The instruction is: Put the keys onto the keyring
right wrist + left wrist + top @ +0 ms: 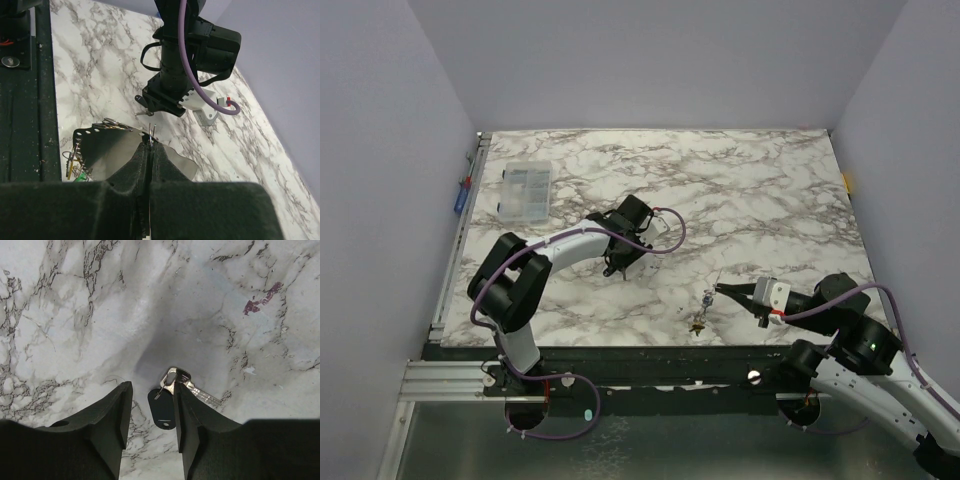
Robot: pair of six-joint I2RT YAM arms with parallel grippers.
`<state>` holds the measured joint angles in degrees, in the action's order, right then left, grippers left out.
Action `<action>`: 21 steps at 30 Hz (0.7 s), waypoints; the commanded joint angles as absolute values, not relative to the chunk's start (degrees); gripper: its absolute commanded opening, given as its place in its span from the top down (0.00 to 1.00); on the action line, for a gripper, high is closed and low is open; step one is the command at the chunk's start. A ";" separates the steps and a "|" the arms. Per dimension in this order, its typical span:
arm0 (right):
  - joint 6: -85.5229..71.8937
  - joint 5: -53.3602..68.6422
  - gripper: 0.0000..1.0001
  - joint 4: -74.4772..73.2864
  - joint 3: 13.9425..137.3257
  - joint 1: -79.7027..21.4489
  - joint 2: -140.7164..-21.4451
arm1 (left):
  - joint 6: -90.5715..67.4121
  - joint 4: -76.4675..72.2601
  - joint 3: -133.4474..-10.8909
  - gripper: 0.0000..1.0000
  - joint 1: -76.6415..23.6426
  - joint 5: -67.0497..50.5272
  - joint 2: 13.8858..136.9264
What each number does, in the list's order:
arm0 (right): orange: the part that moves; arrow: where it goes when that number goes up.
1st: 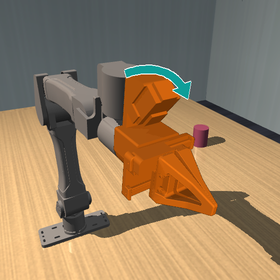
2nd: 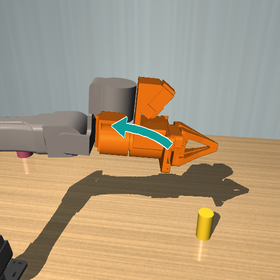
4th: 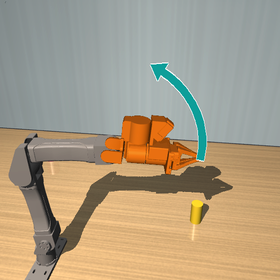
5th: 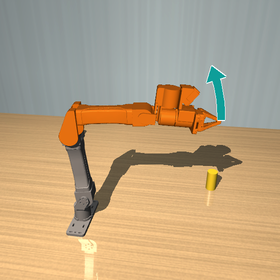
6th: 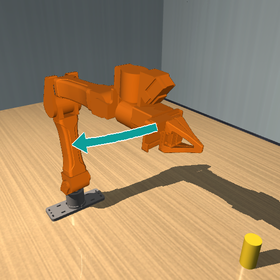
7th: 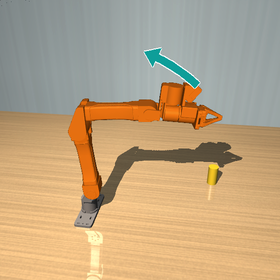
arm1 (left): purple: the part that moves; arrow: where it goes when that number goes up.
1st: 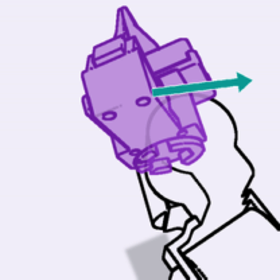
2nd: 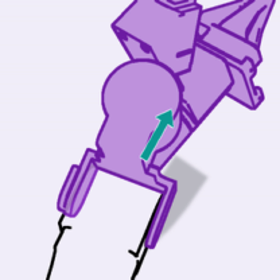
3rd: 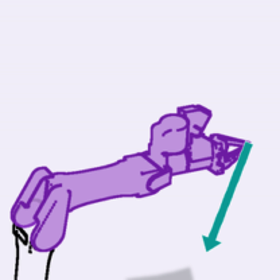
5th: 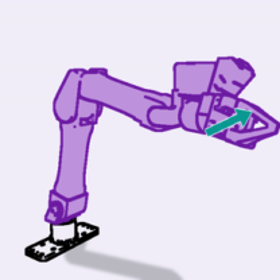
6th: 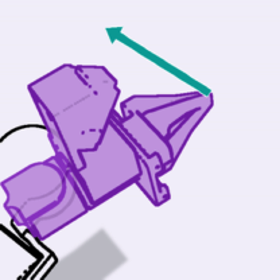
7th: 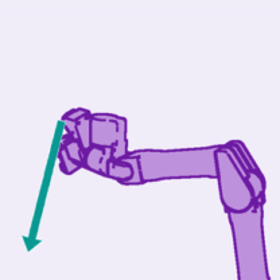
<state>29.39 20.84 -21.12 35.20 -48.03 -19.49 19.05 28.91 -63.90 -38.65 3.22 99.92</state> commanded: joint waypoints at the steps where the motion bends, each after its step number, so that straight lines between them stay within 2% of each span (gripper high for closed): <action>1: 28.96 21.52 0.99 -19.86 37.04 -48.25 -19.09 | 19.87 27.99 -64.51 0.57 -37.92 1.34 102.19; 3: 28.98 21.52 0.99 -19.86 37.06 -48.25 -19.11 | 20.03 28.12 -64.42 0.59 -37.88 0.22 102.72; 8: 28.83 21.43 0.99 -20.04 37.02 -48.25 -18.91 | 20.01 28.17 -64.70 0.76 -37.72 0.05 104.07; 15: 28.75 21.35 0.99 -20.21 37.13 -48.25 -18.81 | 19.94 28.60 -65.03 0.89 -37.78 0.09 103.56; 17: 28.74 21.31 0.99 -20.28 37.15 -48.25 -18.73 | 19.82 28.89 -65.25 1.00 -37.77 0.07 103.22; 21: 28.74 21.36 0.99 -20.29 37.28 -48.25 -18.76 | 18.92 29.61 -65.87 1.00 -37.77 -2.28 101.81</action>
<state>29.36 20.82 -21.15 35.20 -48.03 -19.49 19.53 28.12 -64.73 -38.20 1.23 102.43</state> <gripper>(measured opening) 0.016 0.018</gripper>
